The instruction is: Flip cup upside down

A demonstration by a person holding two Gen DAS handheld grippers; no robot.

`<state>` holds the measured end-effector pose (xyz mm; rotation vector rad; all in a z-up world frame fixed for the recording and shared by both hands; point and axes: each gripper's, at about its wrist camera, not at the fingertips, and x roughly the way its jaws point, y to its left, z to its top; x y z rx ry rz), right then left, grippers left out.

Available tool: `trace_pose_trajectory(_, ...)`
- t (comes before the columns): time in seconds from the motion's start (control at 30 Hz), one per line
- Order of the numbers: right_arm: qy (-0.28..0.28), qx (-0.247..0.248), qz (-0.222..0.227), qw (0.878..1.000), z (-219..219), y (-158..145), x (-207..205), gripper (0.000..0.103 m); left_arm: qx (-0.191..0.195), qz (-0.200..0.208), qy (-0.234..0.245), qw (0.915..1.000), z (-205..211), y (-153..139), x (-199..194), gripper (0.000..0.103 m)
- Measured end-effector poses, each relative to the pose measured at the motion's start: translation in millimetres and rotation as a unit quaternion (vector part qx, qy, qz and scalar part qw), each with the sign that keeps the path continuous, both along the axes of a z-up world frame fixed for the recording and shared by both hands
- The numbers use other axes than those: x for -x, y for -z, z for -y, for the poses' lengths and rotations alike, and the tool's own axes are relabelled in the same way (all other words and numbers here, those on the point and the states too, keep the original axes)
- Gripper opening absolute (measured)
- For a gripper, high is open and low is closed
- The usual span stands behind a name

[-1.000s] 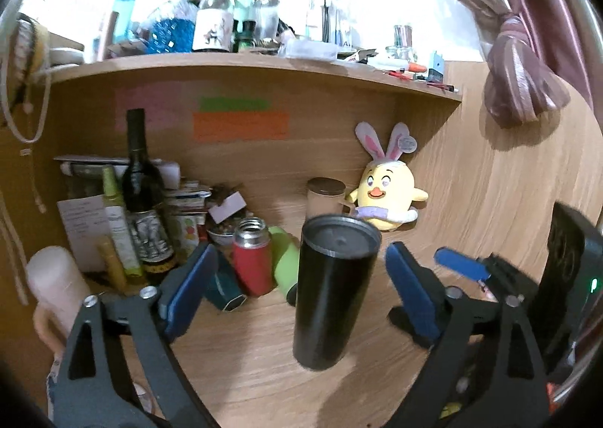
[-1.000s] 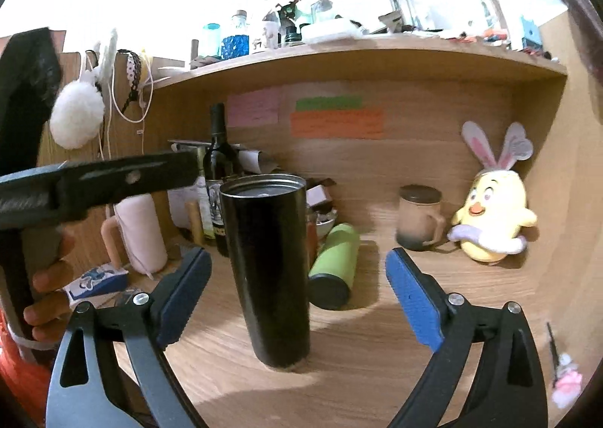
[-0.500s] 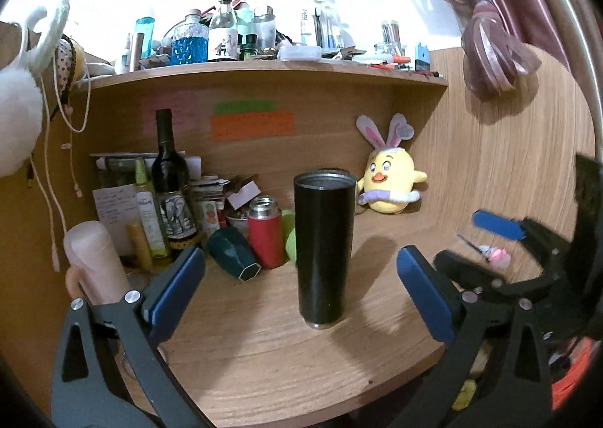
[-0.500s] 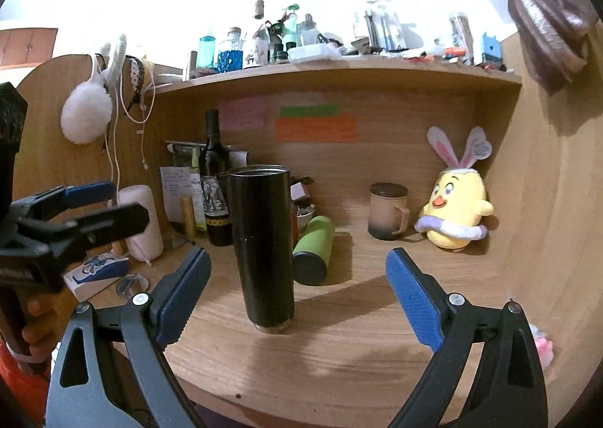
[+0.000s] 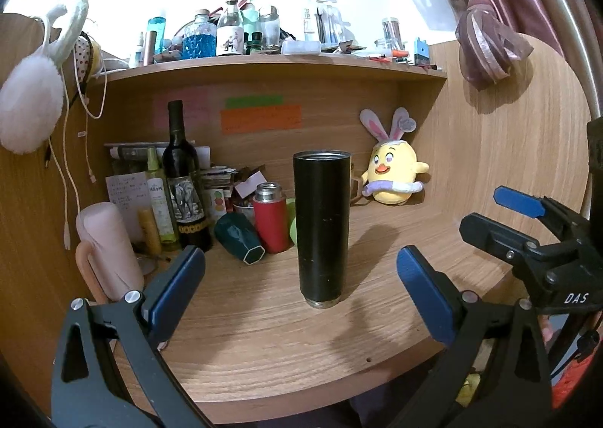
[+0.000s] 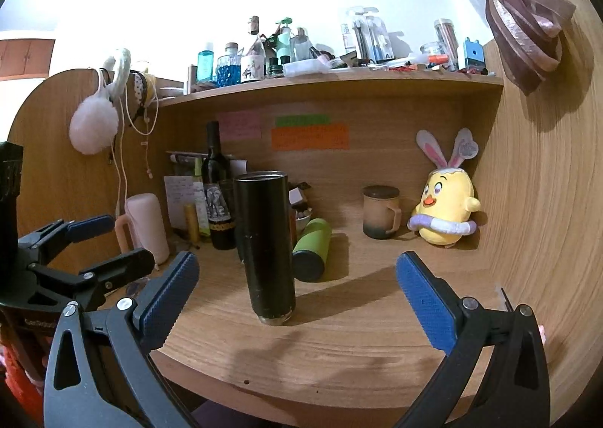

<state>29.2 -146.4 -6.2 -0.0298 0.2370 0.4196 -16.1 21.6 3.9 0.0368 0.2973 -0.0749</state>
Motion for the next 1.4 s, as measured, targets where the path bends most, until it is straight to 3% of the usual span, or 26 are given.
trace_pose_trajectory(1.4,-0.009,-0.007,-0.011,1.000,-2.3,2.3,-2.0,0.103,0.008,0.001,0.004,1.0000,-9.1,-0.3,-2.1,0.103)
